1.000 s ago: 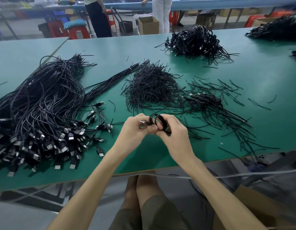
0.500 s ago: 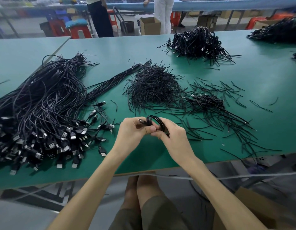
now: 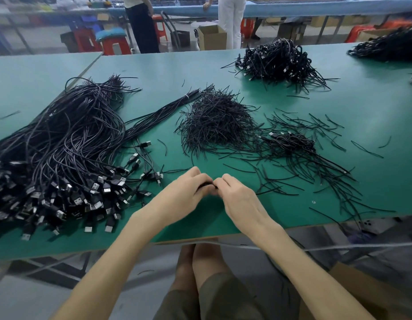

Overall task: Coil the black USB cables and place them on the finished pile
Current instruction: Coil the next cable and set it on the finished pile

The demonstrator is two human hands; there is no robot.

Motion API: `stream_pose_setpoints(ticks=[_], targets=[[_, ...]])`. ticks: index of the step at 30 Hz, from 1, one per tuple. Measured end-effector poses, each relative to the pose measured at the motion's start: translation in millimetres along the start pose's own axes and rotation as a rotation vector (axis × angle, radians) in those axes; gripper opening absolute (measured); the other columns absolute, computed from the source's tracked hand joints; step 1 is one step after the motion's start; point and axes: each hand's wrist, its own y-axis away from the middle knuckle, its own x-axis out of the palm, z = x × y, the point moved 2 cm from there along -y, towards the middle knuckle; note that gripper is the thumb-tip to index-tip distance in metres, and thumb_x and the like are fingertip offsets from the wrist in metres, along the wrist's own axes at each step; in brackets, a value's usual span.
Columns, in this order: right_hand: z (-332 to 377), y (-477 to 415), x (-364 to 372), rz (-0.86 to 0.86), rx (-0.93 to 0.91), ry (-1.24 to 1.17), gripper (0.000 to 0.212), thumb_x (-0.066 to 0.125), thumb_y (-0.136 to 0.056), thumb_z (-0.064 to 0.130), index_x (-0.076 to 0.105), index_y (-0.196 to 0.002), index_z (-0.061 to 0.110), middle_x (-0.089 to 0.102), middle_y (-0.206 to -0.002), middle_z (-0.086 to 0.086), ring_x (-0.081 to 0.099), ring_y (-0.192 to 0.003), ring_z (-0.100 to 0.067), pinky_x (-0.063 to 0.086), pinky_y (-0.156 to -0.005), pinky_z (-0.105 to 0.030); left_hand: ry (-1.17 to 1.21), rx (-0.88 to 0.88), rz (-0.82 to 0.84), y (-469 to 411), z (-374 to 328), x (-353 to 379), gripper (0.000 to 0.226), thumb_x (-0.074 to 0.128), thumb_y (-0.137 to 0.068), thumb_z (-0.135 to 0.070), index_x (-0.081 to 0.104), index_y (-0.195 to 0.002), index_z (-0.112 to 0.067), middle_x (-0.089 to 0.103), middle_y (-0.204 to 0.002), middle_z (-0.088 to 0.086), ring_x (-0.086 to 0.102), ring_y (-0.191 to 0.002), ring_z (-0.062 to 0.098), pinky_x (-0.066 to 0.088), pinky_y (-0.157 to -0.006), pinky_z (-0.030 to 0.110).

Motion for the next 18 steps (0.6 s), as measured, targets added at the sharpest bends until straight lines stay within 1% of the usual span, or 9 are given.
stream_pose_setpoints(ticks=[2,6,8,10,12,13,15,17,18], targets=[[0,0,1,0.003,-0.007,0.012,0.004,0.060,-0.100,0.007,0.061,-0.096,0.006,0.046,-0.083,-0.003,0.037,-0.070,-0.015,0.047,-0.054,-0.042,-0.056,-0.022,0.079,3,-3,2,0.030,0.039,-0.109,-0.037,0.061,-0.125,-0.024,0.050,-0.107,-0.004,0.057,-0.099,0.020,0.046,-0.095,0.041],[1,1,-2,-0.072,-0.020,0.051,0.008,0.065,-0.096,0.001,0.060,-0.090,0.004,0.049,-0.082,-0.005,0.051,-0.072,-0.024,0.049,-0.052,-0.043,-0.164,-0.049,0.157,5,-9,-2,0.044,0.021,-0.109,-0.047,0.054,-0.129,-0.026,0.053,-0.112,-0.004,0.058,-0.104,0.019,0.046,-0.095,0.042],[3,2,-4,-0.139,-0.054,0.063,0.007,0.064,-0.096,0.005,0.062,-0.090,0.004,0.053,-0.082,-0.006,0.055,-0.073,-0.024,0.050,-0.053,-0.037,-0.201,-0.043,0.156,5,-10,-3,0.045,0.019,-0.109,-0.047,0.055,-0.121,-0.022,0.055,-0.108,-0.002,0.058,-0.099,0.021,0.046,-0.092,0.043],[5,2,-4,-0.177,-0.103,0.086,0.008,0.061,-0.097,0.009,0.065,-0.093,0.003,0.057,-0.085,-0.007,0.058,-0.077,-0.026,0.053,-0.064,-0.037,-0.160,-0.050,0.135,4,-9,-2,0.042,0.021,-0.108,-0.045,0.050,-0.102,-0.015,0.053,-0.095,0.003,0.054,-0.087,0.027,0.045,-0.084,0.045],[5,0,-4,-0.230,-0.132,0.124,0.008,0.066,-0.095,0.006,0.068,-0.102,0.004,0.063,-0.094,-0.007,0.063,-0.087,-0.028,0.052,-0.078,-0.040,-0.057,-0.065,0.093,4,-7,0,0.039,0.026,-0.109,-0.042,0.041,-0.090,-0.012,0.052,-0.085,0.006,0.051,-0.080,0.032,0.044,-0.076,0.047],[5,-1,-5,-0.270,-0.116,0.151,0.019,0.069,-0.093,0.005,0.068,-0.111,0.005,0.065,-0.105,-0.008,0.064,-0.097,-0.028,0.050,-0.086,-0.040,-0.020,-0.076,0.054,3,-4,1,0.038,0.028,-0.109,-0.040,0.041,-0.089,-0.011,0.053,-0.084,0.006,0.052,-0.079,0.032,0.043,-0.075,0.048],[4,-1,-8,-0.373,-0.066,0.212,0.036,0.070,-0.092,0.005,0.063,-0.127,0.005,0.062,-0.126,-0.012,0.058,-0.116,-0.027,0.043,-0.100,-0.039,0.038,-0.109,-0.085,0,3,1,0.038,0.029,-0.110,-0.040,0.043,-0.089,-0.011,0.056,-0.081,0.003,0.053,-0.074,0.026,0.043,-0.070,0.043],[3,0,-9,-0.437,0.009,0.221,0.039,0.072,-0.091,0.009,0.059,-0.128,0.005,0.056,-0.130,-0.015,0.054,-0.117,-0.028,0.041,-0.100,-0.040,0.235,-0.198,-0.238,-3,10,0,0.040,0.029,-0.110,-0.039,0.046,-0.084,-0.015,0.051,-0.072,-0.004,0.046,-0.063,0.017,0.038,-0.060,0.034],[0,0,-10,-0.440,0.060,0.193,0.038,0.074,-0.089,0.010,0.059,-0.124,0.006,0.055,-0.126,-0.015,0.053,-0.114,-0.028,0.040,-0.097,-0.040,0.442,-0.249,-0.292,-6,14,0,0.041,0.030,-0.111,-0.037,0.047,-0.081,-0.015,0.045,-0.067,-0.006,0.039,-0.057,0.015,0.034,-0.054,0.029]])
